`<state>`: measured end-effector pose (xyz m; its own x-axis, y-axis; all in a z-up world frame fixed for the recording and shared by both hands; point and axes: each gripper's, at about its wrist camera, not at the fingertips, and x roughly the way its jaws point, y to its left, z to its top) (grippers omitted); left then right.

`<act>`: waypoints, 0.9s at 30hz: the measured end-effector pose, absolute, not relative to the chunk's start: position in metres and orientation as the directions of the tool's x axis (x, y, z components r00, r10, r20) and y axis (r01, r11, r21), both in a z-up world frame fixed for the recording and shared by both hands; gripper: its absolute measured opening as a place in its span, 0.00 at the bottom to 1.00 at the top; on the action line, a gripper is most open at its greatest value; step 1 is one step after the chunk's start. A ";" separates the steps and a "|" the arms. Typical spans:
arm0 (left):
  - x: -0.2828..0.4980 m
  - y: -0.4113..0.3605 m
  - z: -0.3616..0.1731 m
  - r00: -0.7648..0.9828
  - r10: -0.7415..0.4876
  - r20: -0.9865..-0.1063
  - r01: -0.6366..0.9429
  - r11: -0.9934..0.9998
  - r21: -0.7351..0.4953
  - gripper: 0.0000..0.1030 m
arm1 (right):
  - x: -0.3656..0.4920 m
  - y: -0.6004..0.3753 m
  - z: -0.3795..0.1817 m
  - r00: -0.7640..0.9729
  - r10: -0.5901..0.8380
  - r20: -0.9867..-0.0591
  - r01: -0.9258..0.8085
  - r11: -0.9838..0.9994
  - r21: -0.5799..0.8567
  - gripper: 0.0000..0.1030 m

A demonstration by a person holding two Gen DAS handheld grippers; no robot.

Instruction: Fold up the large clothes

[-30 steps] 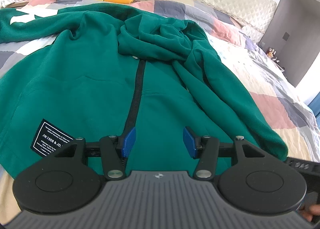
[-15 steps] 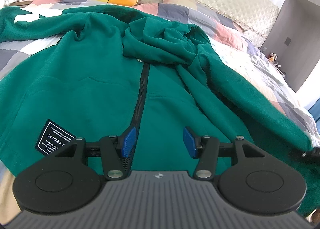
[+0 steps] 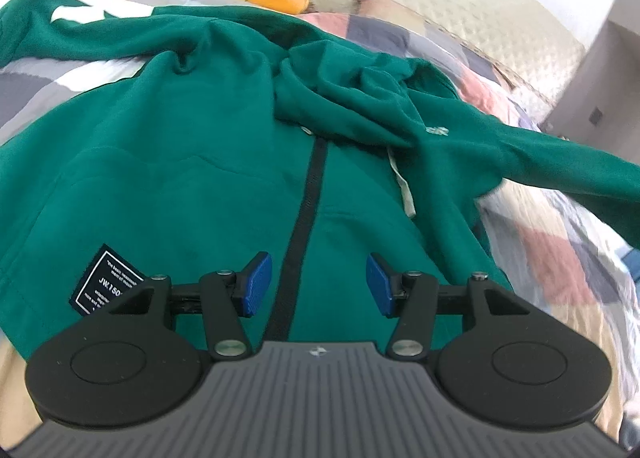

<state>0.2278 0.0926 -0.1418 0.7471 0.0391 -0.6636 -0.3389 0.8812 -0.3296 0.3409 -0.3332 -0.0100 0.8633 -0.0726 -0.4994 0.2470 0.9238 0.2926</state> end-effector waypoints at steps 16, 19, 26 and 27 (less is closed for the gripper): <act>0.276 0.111 -0.158 0.732 -0.018 -0.681 -0.325 0.869 -0.373 0.57 | 0.533 -0.341 0.001 0.896 -0.262 -0.359 0.298 0.953 0.047 0.12; 0.284 0.114 -0.165 0.720 -0.027 -0.694 -0.316 0.877 -0.362 0.57 | 0.542 -0.355 -0.053 0.875 -0.274 -0.400 0.317 0.947 0.045 0.12; 0.290 0.117 -0.173 0.706 -0.041 -0.707 -0.311 0.879 -0.362 0.57 | 0.514 -0.401 -0.152 0.834 -0.258 -0.488 0.344 0.934 0.094 0.15; 0.290 0.117 -0.172 0.706 -0.034 -0.708 -0.317 0.878 -0.358 0.57 | 0.510 -0.404 -0.162 0.831 -0.251 -0.497 0.333 0.939 0.082 0.16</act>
